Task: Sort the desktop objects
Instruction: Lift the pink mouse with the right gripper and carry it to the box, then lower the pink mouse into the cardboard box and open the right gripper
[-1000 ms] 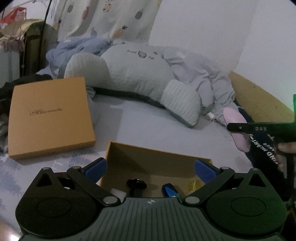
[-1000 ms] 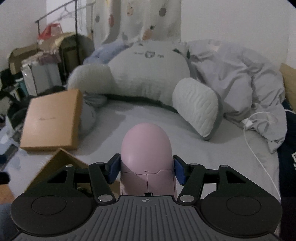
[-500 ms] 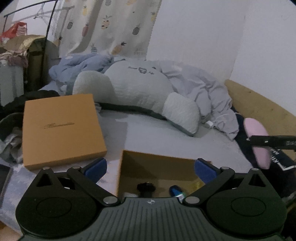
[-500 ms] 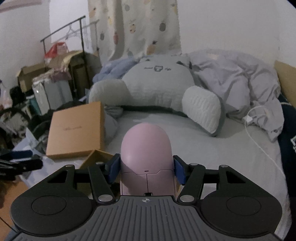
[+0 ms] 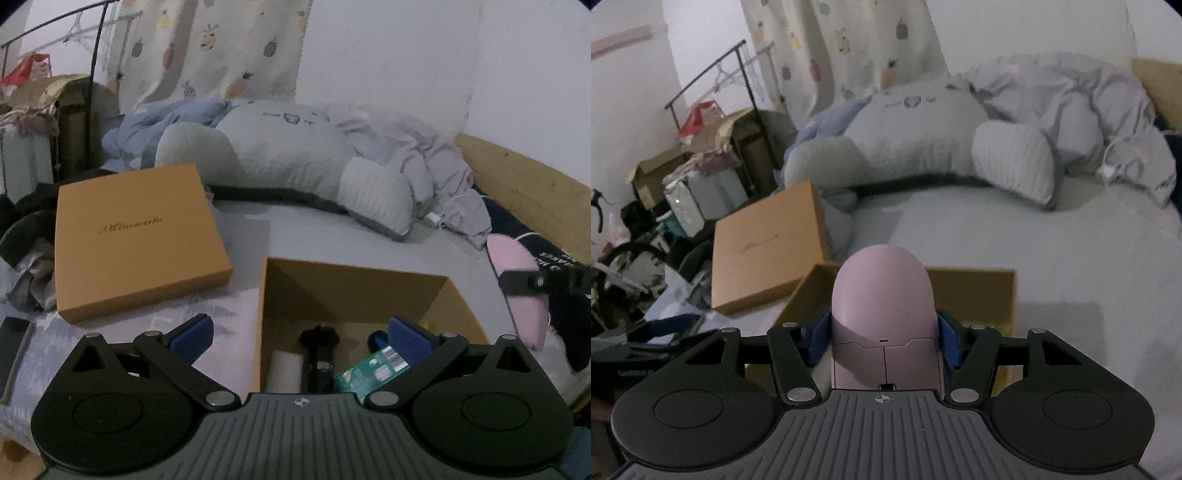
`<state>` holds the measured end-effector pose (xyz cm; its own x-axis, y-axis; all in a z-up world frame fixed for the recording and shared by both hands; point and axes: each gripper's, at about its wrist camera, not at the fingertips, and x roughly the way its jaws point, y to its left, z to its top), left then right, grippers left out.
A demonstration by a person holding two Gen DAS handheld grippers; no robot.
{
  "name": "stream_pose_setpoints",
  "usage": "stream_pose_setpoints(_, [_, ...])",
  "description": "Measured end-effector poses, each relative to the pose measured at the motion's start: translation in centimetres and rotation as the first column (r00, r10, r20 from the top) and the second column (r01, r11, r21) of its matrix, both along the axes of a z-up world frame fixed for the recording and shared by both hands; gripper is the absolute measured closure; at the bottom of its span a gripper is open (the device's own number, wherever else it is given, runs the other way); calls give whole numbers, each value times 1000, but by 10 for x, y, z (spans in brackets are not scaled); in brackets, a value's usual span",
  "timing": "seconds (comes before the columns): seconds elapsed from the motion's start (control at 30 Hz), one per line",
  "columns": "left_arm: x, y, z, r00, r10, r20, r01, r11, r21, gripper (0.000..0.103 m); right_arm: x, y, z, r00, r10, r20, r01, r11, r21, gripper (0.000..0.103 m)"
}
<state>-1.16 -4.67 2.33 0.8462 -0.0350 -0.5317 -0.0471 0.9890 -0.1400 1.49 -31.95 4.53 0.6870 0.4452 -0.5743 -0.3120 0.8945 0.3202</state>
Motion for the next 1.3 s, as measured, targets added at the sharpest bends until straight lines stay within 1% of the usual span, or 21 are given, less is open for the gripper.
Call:
stream_pose_setpoints(0.13, [-1,2,-6,1000,3,-12,-3,1000,-8,0,-1,7,-20,1000,0,-27,0,1000,19,40])
stream_pose_setpoints(0.2, [-2,0,-9,1000,-3,-16,3,1000,-6,0,-1,12,-27,999,8,-37,-8,1000,4,40])
stream_pose_setpoints(0.3, [-3,-4,-13,1000,-18,-18,18,1000,1,0,-2,16,-32,999,8,-36,-8,1000,-14,40])
stream_pose_setpoints(0.47, [-4,-5,-19,1000,-21,-16,21,1000,-2,0,-2,28,-39,999,29,-33,-29,999,-18,40])
stream_pose_setpoints(0.63, [-3,-1,-22,1000,-11,-20,11,1000,-6,0,-3,43,-47,997,63,-44,-66,996,-53,40])
stream_pose_setpoints(0.77, [-2,1,-23,1000,-10,-23,10,1000,6,0,-2,53,-53,996,75,-52,-80,991,-105,40])
stream_pose_setpoints(1.3, [6,8,-33,998,2,-63,-2,1000,-4,0,2,68,-69,993,101,-65,-113,970,-217,40])
